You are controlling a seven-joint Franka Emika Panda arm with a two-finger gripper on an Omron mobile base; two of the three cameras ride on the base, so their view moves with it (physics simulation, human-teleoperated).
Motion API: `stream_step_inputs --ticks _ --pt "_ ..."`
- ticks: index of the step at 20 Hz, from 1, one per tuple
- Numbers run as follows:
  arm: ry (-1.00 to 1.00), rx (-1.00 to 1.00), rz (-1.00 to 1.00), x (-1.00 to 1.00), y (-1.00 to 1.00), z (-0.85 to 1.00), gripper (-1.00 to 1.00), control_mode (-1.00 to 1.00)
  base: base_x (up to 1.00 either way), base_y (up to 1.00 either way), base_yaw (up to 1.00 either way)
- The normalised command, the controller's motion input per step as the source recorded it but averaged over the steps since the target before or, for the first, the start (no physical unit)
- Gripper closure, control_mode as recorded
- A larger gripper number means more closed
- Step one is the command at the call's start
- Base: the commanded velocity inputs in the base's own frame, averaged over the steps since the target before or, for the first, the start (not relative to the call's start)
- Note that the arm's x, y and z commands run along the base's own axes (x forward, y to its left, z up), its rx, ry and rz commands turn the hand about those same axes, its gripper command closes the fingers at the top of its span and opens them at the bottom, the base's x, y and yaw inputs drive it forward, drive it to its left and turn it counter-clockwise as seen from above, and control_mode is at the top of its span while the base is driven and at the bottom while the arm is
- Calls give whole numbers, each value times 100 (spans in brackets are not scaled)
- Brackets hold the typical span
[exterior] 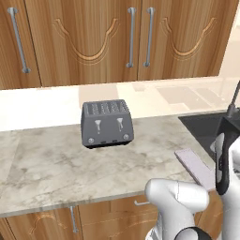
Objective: The ice cube tray has been filled with water. Take the tray and place it in the freezer to make ice. Close the freezer door after placing the tray.
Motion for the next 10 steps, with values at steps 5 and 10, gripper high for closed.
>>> stream_step_inputs --ticks 5,10 --pt "-15 7 -8 -73 -13 -4 -100 -100 0 0 0" --pt "-12 4 -5 -41 -9 0 -100 -100 0 0 0"
